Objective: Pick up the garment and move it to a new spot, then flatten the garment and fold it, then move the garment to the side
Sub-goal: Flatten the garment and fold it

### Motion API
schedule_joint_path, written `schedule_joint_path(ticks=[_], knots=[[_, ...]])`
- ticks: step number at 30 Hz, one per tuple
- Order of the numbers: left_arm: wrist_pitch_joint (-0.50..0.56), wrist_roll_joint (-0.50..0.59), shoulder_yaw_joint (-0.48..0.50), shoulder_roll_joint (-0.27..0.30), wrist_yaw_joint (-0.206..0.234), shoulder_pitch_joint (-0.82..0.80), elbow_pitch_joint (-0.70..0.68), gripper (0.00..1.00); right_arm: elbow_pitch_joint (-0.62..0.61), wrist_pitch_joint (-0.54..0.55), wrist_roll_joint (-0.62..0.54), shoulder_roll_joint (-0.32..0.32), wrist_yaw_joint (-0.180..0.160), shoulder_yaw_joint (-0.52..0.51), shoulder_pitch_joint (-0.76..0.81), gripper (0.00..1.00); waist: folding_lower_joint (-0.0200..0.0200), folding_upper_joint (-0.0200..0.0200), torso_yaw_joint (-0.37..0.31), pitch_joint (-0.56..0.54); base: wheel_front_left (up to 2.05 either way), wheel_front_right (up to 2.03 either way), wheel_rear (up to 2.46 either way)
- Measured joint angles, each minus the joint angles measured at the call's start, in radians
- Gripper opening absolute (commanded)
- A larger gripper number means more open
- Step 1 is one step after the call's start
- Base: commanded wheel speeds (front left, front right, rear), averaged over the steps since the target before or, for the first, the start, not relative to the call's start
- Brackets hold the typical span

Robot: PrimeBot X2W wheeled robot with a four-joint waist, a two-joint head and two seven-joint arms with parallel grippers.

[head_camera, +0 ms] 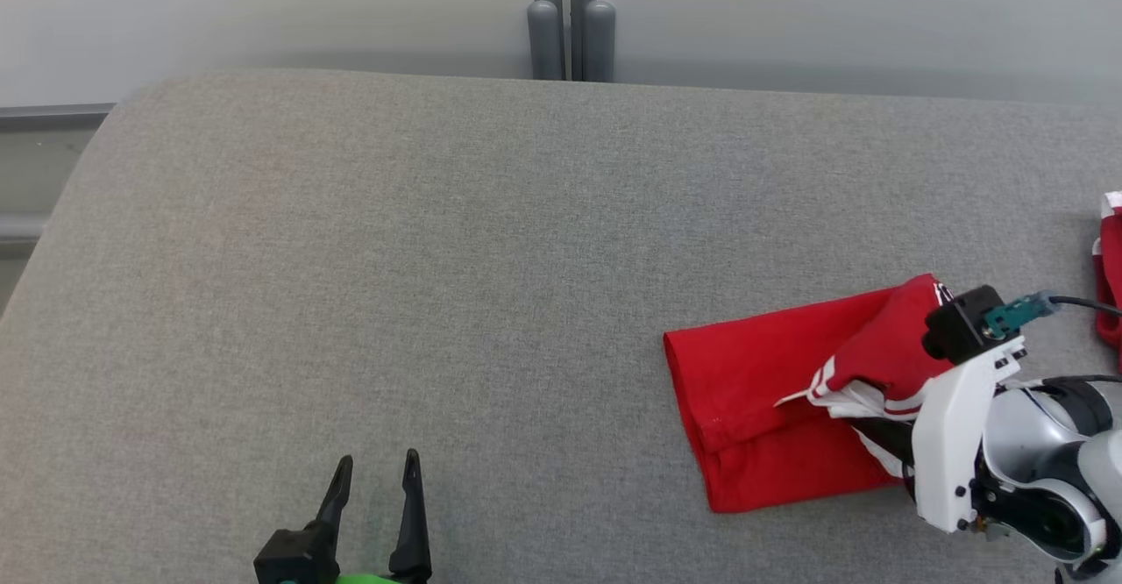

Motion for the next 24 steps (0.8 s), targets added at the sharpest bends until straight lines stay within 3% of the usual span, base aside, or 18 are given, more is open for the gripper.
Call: schedule_joint_path(ticks=[22, 24], knots=[[0.000, -0.021, -0.034, -0.009, -0.006, -0.019, 0.049, 1.00, 0.158, -0.030, -0.019, 0.062, 0.000, 0.259, -0.232, 0.00, 0.0000, 0.0000, 0.023, 0.022, 0.00, 0.00, 0.00], [0.000, -0.026, -0.037, -0.009, -0.006, -0.020, 0.052, 1.00, 0.166, -0.031, -0.016, 0.067, 0.000, 0.273, -0.242, 0.04, 0.0000, 0.0000, 0.025, 0.023, 0.00, 0.00, 0.00]])
